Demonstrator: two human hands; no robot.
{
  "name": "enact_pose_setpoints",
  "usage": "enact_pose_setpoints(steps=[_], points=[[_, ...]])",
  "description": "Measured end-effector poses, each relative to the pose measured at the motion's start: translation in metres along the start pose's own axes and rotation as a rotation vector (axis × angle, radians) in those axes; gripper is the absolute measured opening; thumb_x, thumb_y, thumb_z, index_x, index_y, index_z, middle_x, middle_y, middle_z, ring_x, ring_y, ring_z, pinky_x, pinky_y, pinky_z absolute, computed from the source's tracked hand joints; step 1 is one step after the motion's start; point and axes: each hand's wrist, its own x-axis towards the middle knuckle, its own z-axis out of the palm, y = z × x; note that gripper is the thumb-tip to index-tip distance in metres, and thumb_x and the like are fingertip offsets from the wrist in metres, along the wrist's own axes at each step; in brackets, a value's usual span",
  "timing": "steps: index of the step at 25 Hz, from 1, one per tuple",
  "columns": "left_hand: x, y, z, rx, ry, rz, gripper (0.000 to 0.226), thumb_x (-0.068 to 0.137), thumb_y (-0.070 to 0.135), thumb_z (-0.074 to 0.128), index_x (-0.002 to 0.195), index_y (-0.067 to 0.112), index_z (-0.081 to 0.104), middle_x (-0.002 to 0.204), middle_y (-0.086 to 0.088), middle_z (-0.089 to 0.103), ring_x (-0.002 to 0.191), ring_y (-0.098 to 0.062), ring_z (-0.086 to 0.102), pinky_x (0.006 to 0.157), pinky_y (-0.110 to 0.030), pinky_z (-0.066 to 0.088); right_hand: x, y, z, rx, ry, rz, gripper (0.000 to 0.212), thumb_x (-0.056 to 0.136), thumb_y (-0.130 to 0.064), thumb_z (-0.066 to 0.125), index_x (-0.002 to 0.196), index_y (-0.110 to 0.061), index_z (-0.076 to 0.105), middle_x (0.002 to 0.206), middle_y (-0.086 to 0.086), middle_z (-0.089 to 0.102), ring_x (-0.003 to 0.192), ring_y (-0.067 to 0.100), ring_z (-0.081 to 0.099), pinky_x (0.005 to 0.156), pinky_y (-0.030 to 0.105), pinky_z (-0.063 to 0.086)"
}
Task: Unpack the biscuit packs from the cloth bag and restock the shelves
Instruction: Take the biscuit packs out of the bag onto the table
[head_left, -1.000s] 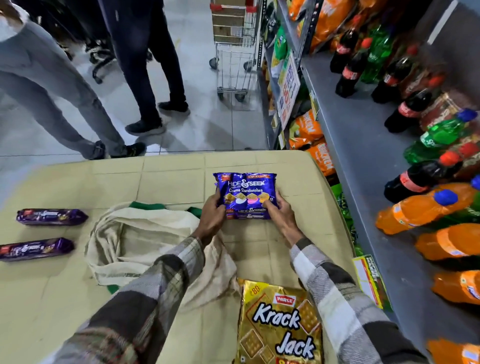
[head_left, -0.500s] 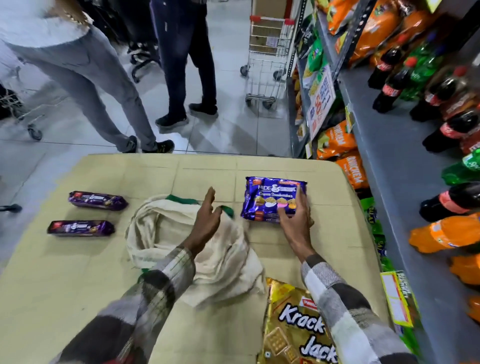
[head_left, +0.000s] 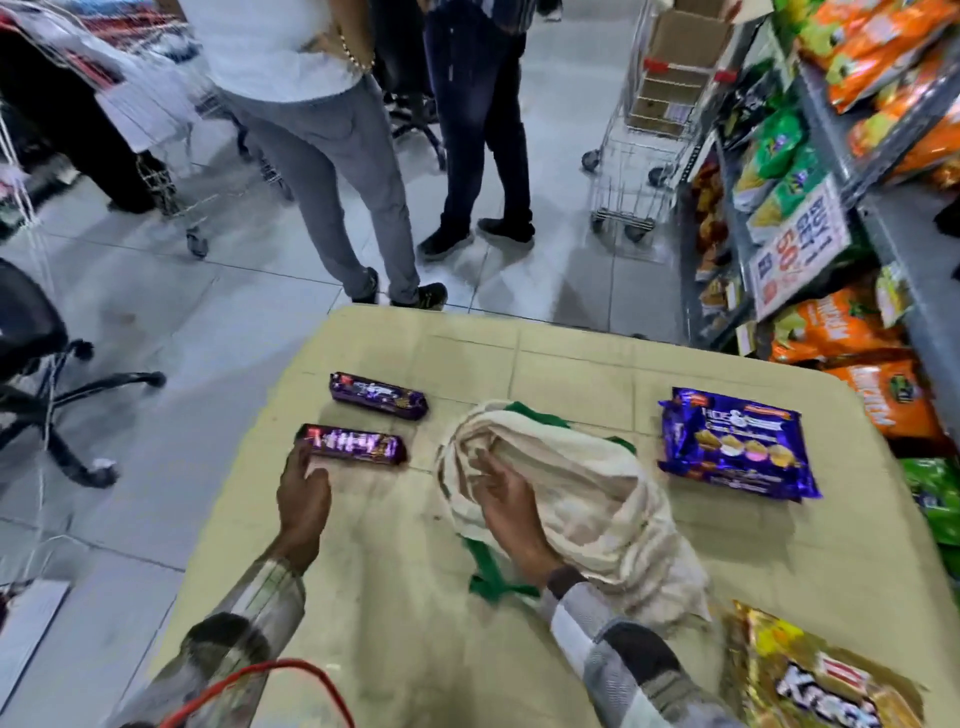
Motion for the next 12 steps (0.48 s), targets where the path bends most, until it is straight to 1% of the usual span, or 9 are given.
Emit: enact_pose_setpoints(steps=[1, 2, 4, 5, 6, 7, 9, 10, 12], points=[[0.013, -0.006, -0.013, -0.009, -0.002, -0.012, 0.052, 0.096, -0.004, 0.042, 0.146, 0.007, 0.040, 0.145, -0.008, 0.047, 0.112, -0.019, 0.058, 0.085, -0.015, 0.039, 0.005, -0.001, 0.023, 0.001, -0.047, 0.034, 0.042, 0.091, -0.004, 0.055, 0.122, -0.032, 0.059, 0.115, -0.010, 0.068, 0.102, 0.002, 0.063, 0.090, 0.020, 0.048], [0.029, -0.012, -0.024, -0.015, 0.000, -0.020, 0.054, 0.096, -0.003, 0.043, 0.148, 0.009, 0.037, 0.150, -0.009, 0.043, 0.122, -0.023, 0.055, 0.090, -0.016, 0.037, 0.012, -0.002, 0.045, -0.002, -0.090, 0.068, 0.041, 0.092, -0.005, 0.054, 0.126, -0.028, 0.058, 0.119, -0.008, 0.066, 0.104, 0.007, 0.062, 0.092, 0.024, 0.048], [0.061, -0.026, -0.040, -0.013, -0.003, -0.052, 0.057, 0.096, -0.001, 0.043, 0.151, 0.011, 0.033, 0.154, -0.010, 0.038, 0.139, -0.027, 0.041, 0.102, -0.027, 0.033, 0.030, -0.001, 0.086, -0.013, -0.149, 0.134, 0.046, 0.092, -0.003, 0.052, 0.136, -0.016, 0.051, 0.129, 0.000, 0.060, 0.098, 0.009, 0.061, 0.086, 0.028, 0.048], [0.072, -0.030, -0.045, -0.012, -0.024, -0.077, 0.058, 0.096, -0.001, 0.042, 0.152, 0.012, 0.031, 0.155, -0.010, 0.037, 0.141, -0.027, 0.038, 0.107, -0.031, 0.032, 0.040, 0.003, 0.102, -0.026, -0.155, 0.154, 0.048, 0.090, -0.003, 0.052, 0.135, -0.017, 0.049, 0.130, 0.001, 0.059, 0.092, 0.007, 0.059, 0.082, 0.026, 0.047], [0.082, -0.035, -0.046, -0.016, -0.058, -0.091, 0.060, 0.096, 0.000, 0.042, 0.152, 0.013, 0.030, 0.156, -0.008, 0.035, 0.143, -0.026, 0.036, 0.110, -0.034, 0.031, 0.047, 0.005, 0.115, -0.048, -0.158, 0.163, 0.048, 0.086, -0.006, 0.052, 0.132, -0.022, 0.049, 0.127, 0.001, 0.058, 0.089, 0.004, 0.057, 0.081, 0.023, 0.046], [0.088, -0.036, -0.048, -0.016, -0.095, -0.104, 0.060, 0.096, 0.000, 0.041, 0.153, 0.014, 0.028, 0.156, -0.007, 0.035, 0.143, -0.025, 0.035, 0.112, -0.036, 0.031, 0.055, 0.008, 0.127, -0.084, -0.155, 0.163, 0.049, 0.083, -0.009, 0.051, 0.129, -0.025, 0.048, 0.124, -0.001, 0.058, 0.092, 0.005, 0.056, 0.083, 0.023, 0.046], [0.097, -0.040, -0.049, -0.028, -0.166, -0.096, 0.059, 0.097, 0.002, 0.041, 0.153, 0.016, 0.029, 0.156, -0.004, 0.035, 0.143, -0.022, 0.035, 0.113, -0.035, 0.031, 0.066, 0.008, 0.144, -0.165, -0.152, 0.193, 0.057, 0.083, -0.013, 0.052, 0.138, -0.028, 0.044, 0.126, -0.003, 0.057, 0.106, 0.013, 0.057, 0.094, 0.033, 0.048], [0.102, -0.042, -0.047, -0.044, -0.209, -0.080, 0.055, 0.099, 0.005, 0.042, 0.152, 0.018, 0.032, 0.155, -0.002, 0.038, 0.141, -0.021, 0.038, 0.112, -0.034, 0.032, 0.068, 0.005, 0.149, -0.190, -0.158, 0.225, 0.062, 0.086, -0.013, 0.052, 0.144, -0.029, 0.039, 0.129, -0.005, 0.057, 0.108, 0.015, 0.056, 0.096, 0.036, 0.047], [0.108, -0.044, -0.044, -0.044, -0.282, -0.047, 0.047, 0.102, 0.011, 0.042, 0.147, 0.026, 0.041, 0.143, 0.004, 0.051, 0.131, -0.018, 0.047, 0.104, -0.032, 0.038, 0.071, 0.002, 0.160, -0.210, -0.176, 0.277, 0.068, 0.089, -0.014, 0.052, 0.151, -0.030, 0.028, 0.134, -0.008, 0.052, 0.115, 0.016, 0.054, 0.098, 0.033, 0.045]])
